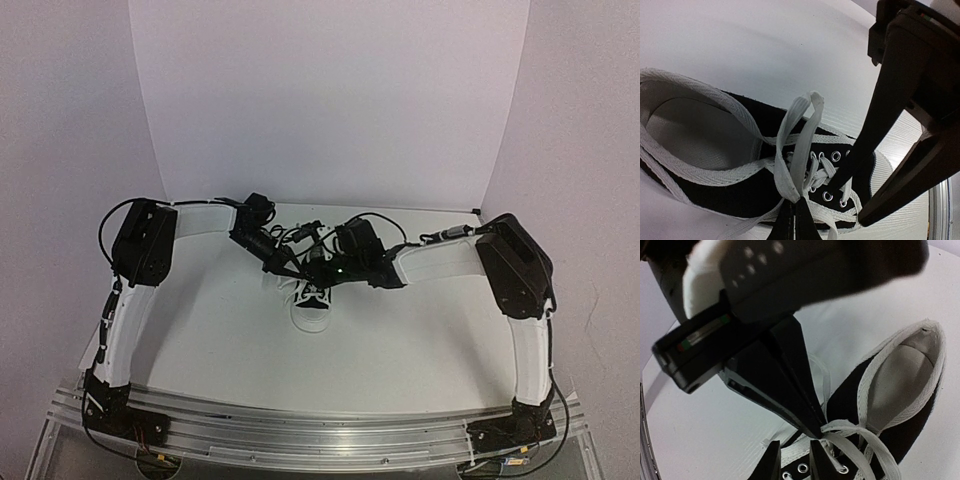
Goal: Tie the shoes
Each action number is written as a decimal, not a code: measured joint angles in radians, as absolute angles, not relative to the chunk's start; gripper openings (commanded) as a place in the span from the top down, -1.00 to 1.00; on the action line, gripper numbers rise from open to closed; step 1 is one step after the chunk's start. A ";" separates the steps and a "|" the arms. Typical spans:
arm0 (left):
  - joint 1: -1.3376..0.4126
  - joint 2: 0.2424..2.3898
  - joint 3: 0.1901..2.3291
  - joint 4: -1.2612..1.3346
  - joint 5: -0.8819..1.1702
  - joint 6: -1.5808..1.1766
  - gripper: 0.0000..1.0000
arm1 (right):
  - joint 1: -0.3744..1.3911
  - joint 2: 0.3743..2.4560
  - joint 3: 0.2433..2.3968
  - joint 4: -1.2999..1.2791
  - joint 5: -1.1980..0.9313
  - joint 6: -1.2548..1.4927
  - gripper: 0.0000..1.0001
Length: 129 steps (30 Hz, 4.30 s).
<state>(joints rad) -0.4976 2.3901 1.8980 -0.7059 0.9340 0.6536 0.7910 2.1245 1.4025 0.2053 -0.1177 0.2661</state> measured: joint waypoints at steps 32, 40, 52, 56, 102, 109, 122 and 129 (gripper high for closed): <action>-0.500 2.392 1.898 -0.706 0.928 0.653 1.00 | 0.802 2.185 1.447 0.079 -0.021 0.205 0.73; -0.501 2.392 1.898 -0.706 0.922 0.653 1.00 | 0.804 2.199 1.462 0.066 0.016 0.194 1.00; -0.503 2.392 1.911 -0.706 0.920 0.655 1.00 | 0.797 2.122 1.394 0.063 -0.047 0.229 1.00; -0.503 2.392 1.911 -0.706 0.920 0.656 1.00 | 0.796 2.070 1.351 0.067 -0.072 0.249 1.00; -0.507 2.395 1.911 -0.706 0.916 0.654 1.00 | 0.802 2.196 1.467 0.062 -0.018 0.282 0.93; -0.506 2.395 1.911 -0.706 0.916 0.656 1.00 | 0.802 2.207 1.477 0.057 0.001 0.281 1.00; -0.513 2.395 1.911 -0.711 0.916 0.672 0.85 | 0.805 2.151 1.420 0.052 0.001 0.264 1.00; -0.526 2.395 1.912 -0.717 0.916 0.689 0.54 | 0.809 2.095 1.372 0.028 -0.013 0.260 1.00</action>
